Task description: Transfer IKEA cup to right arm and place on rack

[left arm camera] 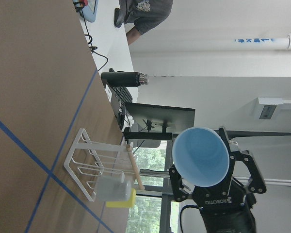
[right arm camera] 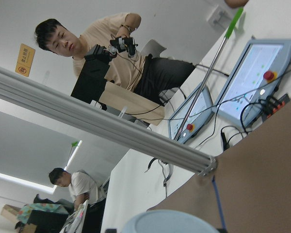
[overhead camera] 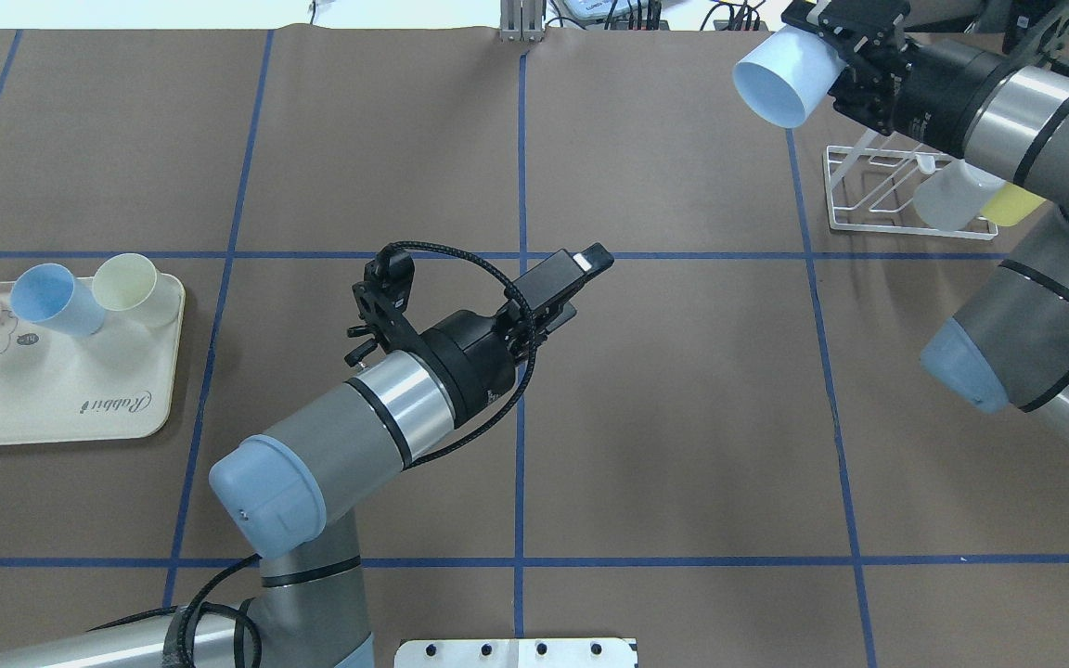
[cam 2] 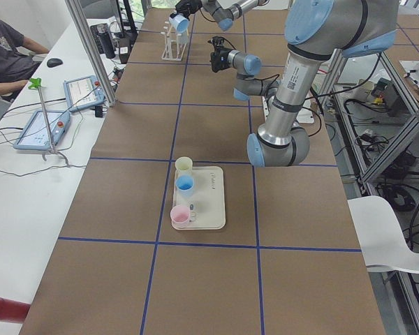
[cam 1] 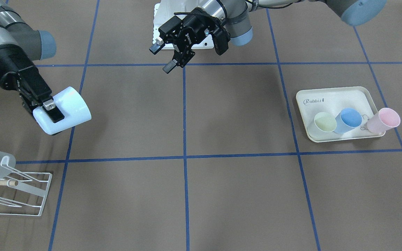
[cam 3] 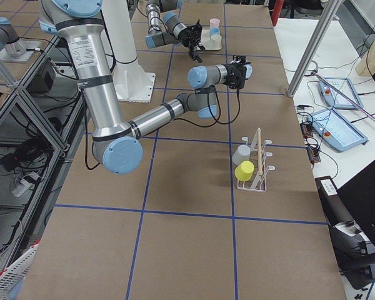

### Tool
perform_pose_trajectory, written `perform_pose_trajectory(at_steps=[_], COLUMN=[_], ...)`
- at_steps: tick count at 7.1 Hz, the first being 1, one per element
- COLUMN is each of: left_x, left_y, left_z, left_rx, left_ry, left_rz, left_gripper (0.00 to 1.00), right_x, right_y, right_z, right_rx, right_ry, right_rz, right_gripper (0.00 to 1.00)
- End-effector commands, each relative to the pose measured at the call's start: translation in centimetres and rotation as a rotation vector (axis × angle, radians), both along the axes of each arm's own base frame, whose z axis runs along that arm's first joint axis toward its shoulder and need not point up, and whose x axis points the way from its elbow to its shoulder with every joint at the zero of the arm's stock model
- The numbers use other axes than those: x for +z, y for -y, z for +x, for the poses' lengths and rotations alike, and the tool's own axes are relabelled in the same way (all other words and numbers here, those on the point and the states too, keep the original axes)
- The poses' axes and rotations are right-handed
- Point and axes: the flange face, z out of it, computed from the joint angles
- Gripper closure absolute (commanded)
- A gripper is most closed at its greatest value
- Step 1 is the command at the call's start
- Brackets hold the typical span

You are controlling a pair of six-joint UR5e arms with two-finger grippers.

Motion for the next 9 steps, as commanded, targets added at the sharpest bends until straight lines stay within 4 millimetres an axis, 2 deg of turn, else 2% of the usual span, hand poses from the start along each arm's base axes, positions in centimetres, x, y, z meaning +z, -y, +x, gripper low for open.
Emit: perform_pose_trajectory(at_steps=[1, 2, 3, 4, 5, 6, 7, 8, 9], left_x=[5.0, 3.1, 1.8, 1.4, 2.6, 3.9, 4.1, 4.4, 5.4], left_y=[1.3, 1.5, 0.8, 1.6, 3.0, 4.7, 4.9, 5.6, 5.9], left_z=[0.2, -1.1, -4.8, -8.2, -8.7, -10.1, -12.2, -13.1, -13.5], left_rx=[-0.142, -0.183, -0.182, -0.188, -0.123, -0.068, -0.004, 0.016, 0.047], left_ry=[0.321, 0.483, 0.642, 0.738, 0.82, 0.918, 1.005, 1.036, 1.083], left_rz=[0.036, -0.005, -0.016, -0.033, -0.061, -0.11, -0.099, -0.113, -0.102], left_gripper=[0.0, 0.0, 0.0, 0.0, 0.0, 0.0, 0.0, 0.0, 0.0], right_x=[3.5, 4.8, 5.5, 7.3, 8.3, 8.9, 10.1, 11.9, 12.3], right_y=[1.4, 1.8, 2.1, 1.7, 1.2, 0.5, -0.4, -1.1, -1.1], right_z=[2.5, 2.9, 2.5, 1.8, 0.5, -1.5, -2.7, -2.4, -2.2], right_rx=[0.215, 0.278, 0.331, 0.321, 0.324, 0.335, 0.337, 0.333, 0.342], right_ry=[-0.375, -0.48, -0.587, -0.722, -0.834, -0.906, -0.972, -1.06, -1.085], right_rz=[0.047, 0.005, -0.011, -0.012, 0.0, -0.01, -0.01, 0.002, 0.004], right_gripper=[1.0, 1.0, 1.0, 1.0, 1.0, 1.0, 1.0, 1.0, 1.0])
